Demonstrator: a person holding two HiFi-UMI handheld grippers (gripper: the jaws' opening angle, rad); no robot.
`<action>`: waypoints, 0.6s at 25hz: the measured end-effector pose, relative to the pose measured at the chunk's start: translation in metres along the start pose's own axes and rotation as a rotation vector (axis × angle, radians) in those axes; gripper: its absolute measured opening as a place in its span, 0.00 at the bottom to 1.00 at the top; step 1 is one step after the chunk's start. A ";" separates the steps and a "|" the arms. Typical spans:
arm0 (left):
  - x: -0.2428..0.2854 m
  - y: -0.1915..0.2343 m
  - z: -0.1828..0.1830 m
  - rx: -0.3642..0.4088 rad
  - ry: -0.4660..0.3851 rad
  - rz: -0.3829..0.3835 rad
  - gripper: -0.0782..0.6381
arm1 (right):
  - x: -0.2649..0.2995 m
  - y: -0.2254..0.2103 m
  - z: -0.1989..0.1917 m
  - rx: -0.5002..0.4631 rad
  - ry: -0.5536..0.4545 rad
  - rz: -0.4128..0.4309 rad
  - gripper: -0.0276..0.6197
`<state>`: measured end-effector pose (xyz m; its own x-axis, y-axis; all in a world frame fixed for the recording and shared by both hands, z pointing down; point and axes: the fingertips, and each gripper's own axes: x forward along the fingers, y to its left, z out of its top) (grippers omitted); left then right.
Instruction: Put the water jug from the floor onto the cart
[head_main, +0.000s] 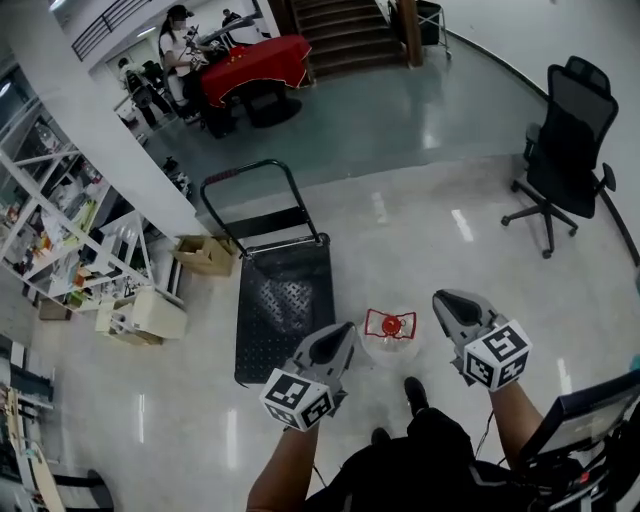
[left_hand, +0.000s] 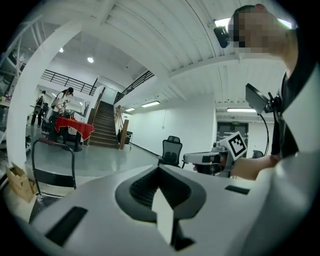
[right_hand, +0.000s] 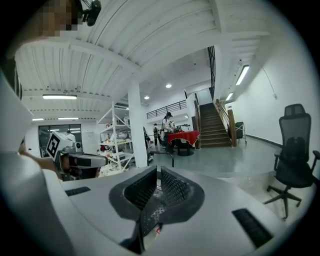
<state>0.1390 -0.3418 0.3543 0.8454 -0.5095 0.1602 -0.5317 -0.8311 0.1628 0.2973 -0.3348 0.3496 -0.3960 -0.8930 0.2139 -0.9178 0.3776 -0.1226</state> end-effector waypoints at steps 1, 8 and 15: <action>0.013 0.008 0.001 0.001 0.002 0.010 0.10 | 0.011 -0.012 -0.001 0.009 -0.002 0.008 0.05; 0.084 0.054 -0.006 -0.082 0.067 0.092 0.10 | 0.076 -0.083 -0.005 0.009 0.062 0.063 0.13; 0.114 0.102 -0.078 -0.183 0.217 0.153 0.10 | 0.137 -0.118 -0.082 0.073 0.225 0.062 0.22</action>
<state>0.1771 -0.4671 0.4652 0.7349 -0.5500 0.3967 -0.6689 -0.6844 0.2902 0.3491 -0.4815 0.4727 -0.4554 -0.7884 0.4137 -0.8903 0.4039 -0.2103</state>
